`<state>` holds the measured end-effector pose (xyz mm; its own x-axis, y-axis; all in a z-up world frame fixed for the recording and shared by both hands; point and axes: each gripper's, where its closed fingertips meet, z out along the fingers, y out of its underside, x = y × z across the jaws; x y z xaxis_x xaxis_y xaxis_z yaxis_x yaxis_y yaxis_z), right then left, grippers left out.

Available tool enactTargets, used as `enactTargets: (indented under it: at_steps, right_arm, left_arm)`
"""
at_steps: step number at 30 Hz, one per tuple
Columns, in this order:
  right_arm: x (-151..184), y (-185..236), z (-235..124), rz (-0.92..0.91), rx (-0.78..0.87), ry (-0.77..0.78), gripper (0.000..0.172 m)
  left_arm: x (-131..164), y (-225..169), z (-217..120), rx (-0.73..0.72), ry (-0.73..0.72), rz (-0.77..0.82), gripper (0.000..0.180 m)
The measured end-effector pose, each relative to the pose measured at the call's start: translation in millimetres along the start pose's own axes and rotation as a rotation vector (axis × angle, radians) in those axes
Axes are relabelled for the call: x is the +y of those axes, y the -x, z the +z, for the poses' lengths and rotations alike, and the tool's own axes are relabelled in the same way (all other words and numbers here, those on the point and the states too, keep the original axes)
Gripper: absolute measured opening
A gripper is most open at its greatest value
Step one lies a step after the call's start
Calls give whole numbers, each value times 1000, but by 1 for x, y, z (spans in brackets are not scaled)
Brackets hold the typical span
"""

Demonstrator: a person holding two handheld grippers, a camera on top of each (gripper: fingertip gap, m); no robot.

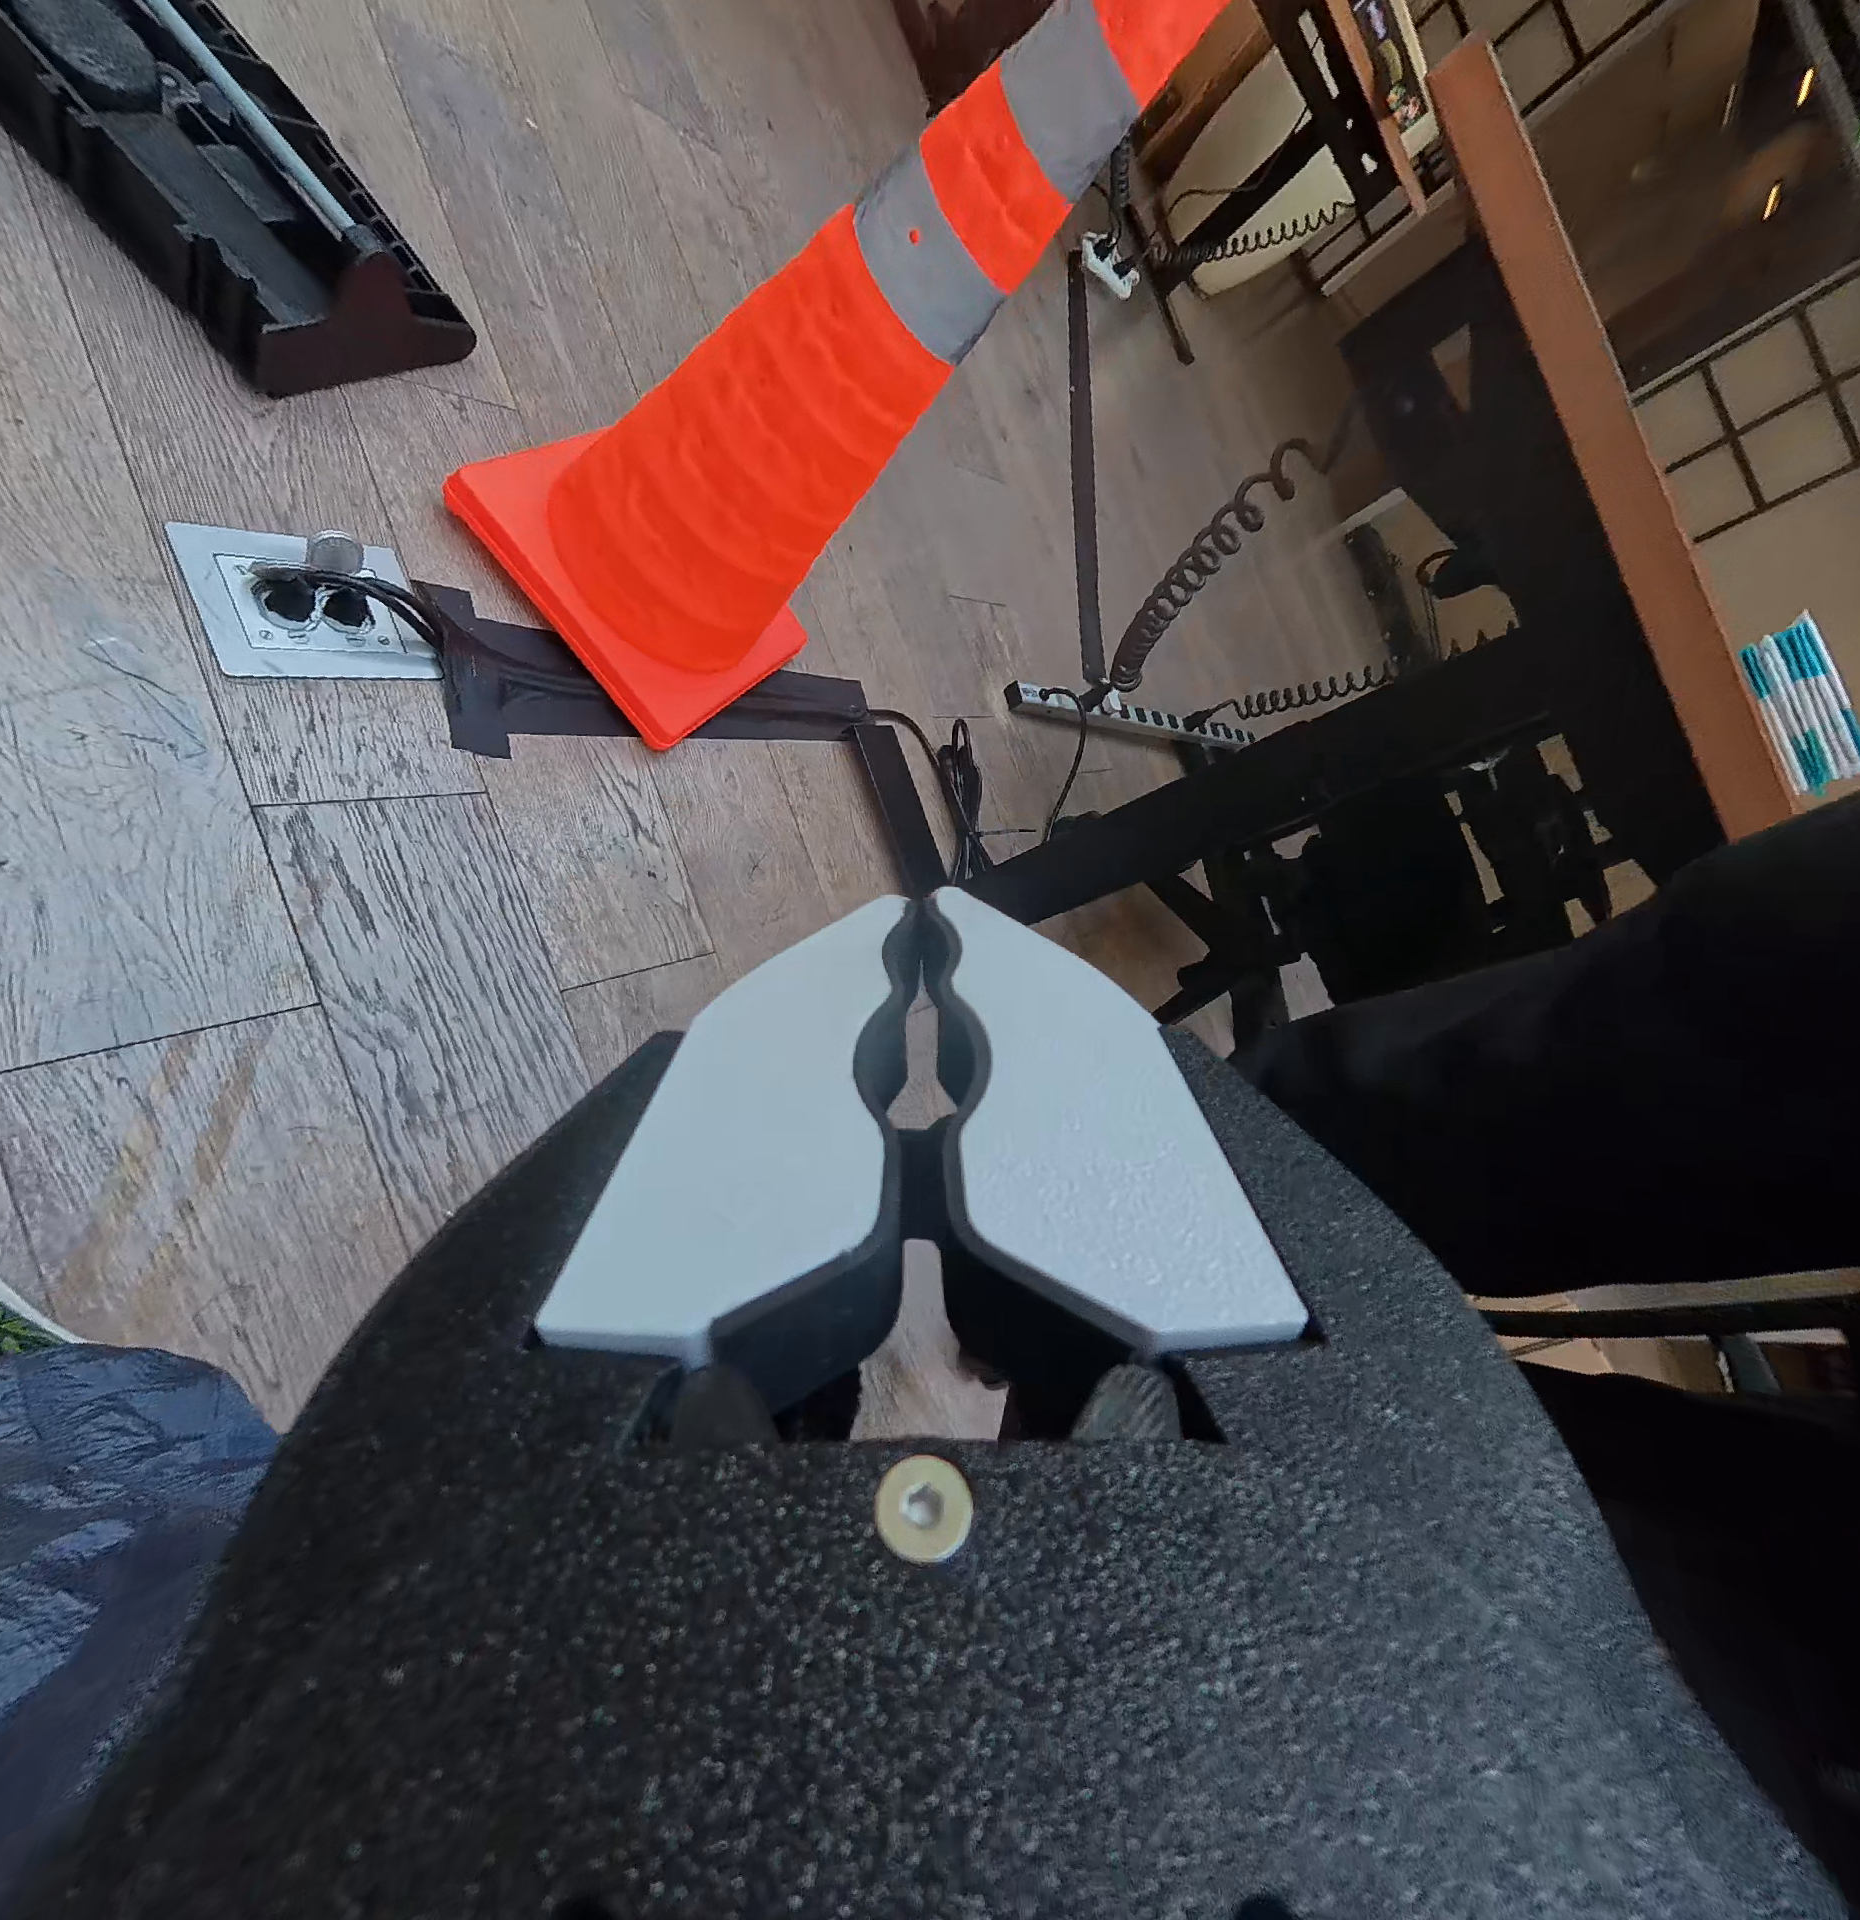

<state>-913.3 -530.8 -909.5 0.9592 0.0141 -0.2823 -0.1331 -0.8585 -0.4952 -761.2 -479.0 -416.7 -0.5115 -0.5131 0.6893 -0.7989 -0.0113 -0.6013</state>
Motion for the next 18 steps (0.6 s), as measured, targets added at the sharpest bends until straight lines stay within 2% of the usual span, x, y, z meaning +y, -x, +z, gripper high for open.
enactTargets:
  at_steps: [3,6,11,16,18]
  right_arm:
    - [27,-2,34,-71,73,128,98]
    - [47,-5,57,-79,86,223,88]
    - [86,2,83,-182,66,441,88]
    - [79,-8,93,-342,182,449,86]
    - [80,-7,94,-367,190,459,90]
  left_arm:
    - [-3,-3,-9,42,-72,-63,0]
    - [-6,-3,-19,77,-138,-128,0]
    - [-8,-2,-31,100,-216,-190,0]
    - [-1,-2,-31,101,-212,-217,0]
    - [2,-2,-30,95,-203,-216,0]
